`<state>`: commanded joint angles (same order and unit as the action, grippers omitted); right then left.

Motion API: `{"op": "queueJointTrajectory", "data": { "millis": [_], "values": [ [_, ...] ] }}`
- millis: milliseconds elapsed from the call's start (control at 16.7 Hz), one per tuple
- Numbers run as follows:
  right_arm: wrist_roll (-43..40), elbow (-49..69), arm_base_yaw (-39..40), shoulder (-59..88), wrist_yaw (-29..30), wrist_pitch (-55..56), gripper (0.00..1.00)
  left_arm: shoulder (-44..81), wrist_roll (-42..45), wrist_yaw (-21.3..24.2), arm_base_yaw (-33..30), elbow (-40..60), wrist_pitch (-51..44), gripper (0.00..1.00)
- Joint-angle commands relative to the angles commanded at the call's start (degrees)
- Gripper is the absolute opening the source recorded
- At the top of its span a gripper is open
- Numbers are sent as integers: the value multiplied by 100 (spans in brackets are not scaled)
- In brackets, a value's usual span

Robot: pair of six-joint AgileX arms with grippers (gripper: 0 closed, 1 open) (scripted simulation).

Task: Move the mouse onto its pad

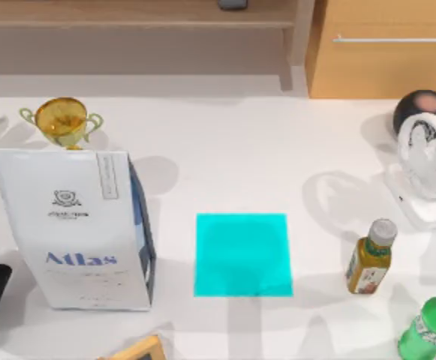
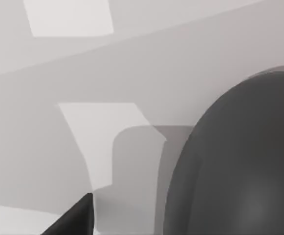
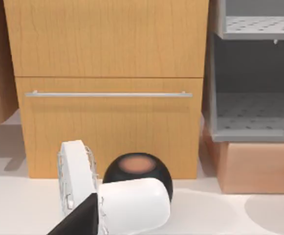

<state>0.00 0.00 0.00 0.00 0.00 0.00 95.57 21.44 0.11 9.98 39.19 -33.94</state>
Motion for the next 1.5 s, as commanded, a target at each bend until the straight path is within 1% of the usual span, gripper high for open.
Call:
{"op": "queueJointTrajectory", "data": {
  "millis": [240,300,480,600,840,960,1080,1380,1500],
  "values": [
    [0,0,0,0,0,0,100,0,0,0,0,0,0,0],
    [0,0,0,0,0,0,100,-398,9,46,17,191,-414,0],
    [0,0,0,0,0,0,100,-500,18,45,22,410,-639,0],
    [0,0,0,0,0,0,100,-665,12,44,22,719,-1089,0],
    [0,0,0,0,0,0,100,-999,1,45,12,1288,-2381,0],
    [0,0,0,0,0,0,100,-1234,-13,46,3,1596,-2800,0],
    [0,0,0,0,0,0,100,-1386,-30,46,-7,1757,-2973,0],
    [0,0,0,0,0,0,100,-1369,-20,43,5,1746,-2963,0],
    [0,0,0,0,0,0,100,-1331,146,60,-13,1870,-2931,0]
  ]
}}
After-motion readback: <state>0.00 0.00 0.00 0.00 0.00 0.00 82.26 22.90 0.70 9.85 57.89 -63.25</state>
